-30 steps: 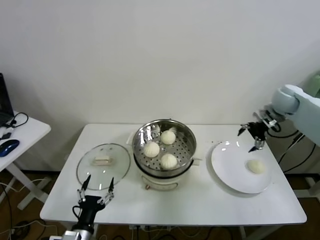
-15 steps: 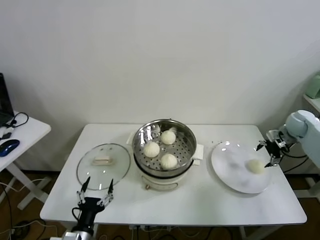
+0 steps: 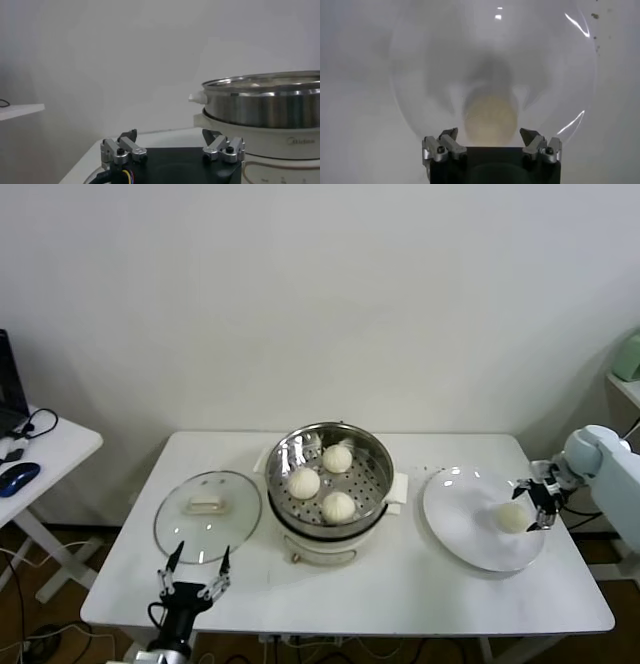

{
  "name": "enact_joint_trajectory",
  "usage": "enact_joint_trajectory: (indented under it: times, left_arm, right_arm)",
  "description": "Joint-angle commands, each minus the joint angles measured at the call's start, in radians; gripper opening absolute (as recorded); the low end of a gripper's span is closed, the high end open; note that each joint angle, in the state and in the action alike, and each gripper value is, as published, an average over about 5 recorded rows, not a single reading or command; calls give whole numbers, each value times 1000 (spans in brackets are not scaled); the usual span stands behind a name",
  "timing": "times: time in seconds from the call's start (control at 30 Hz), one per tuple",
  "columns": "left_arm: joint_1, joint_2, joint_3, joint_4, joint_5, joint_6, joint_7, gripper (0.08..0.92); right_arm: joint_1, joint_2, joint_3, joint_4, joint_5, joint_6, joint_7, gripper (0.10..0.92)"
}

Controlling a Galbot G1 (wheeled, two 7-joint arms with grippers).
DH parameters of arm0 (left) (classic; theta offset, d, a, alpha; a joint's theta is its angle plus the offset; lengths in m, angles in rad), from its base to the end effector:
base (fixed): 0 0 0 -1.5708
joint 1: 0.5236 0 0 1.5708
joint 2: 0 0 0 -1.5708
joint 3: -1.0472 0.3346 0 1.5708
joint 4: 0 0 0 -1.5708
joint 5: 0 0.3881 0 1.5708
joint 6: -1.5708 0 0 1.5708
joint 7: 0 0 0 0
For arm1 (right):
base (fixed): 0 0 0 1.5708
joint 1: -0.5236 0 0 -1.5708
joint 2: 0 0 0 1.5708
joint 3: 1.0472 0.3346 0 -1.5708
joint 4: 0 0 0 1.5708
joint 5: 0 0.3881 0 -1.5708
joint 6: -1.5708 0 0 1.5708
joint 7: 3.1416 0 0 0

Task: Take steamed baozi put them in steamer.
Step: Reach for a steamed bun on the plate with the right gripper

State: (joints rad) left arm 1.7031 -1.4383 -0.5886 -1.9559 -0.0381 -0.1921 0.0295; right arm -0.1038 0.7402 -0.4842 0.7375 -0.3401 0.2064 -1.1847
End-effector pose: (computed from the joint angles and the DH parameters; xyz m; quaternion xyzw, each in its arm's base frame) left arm 0.1722 0.0481 -0.3648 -0.0222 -0.9976 -0.0537 0.0378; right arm 0.5532 -0.3103 -0.2291 0.4831 -0.5365 0.5293 0.4457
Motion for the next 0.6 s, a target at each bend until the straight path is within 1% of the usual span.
enact_joint_trajectory:
  times: [0.03,0.6]
  left_arm:
    - [1,-1,1,0,2,-2,-1,823]
    - [-6,-1,0,11,2,-1,-1,823]
  right_arm:
    - [-25,38,37,-55,-41,4,19,823]
    - [-2,89,45,-115,-53,-4,-1,821]
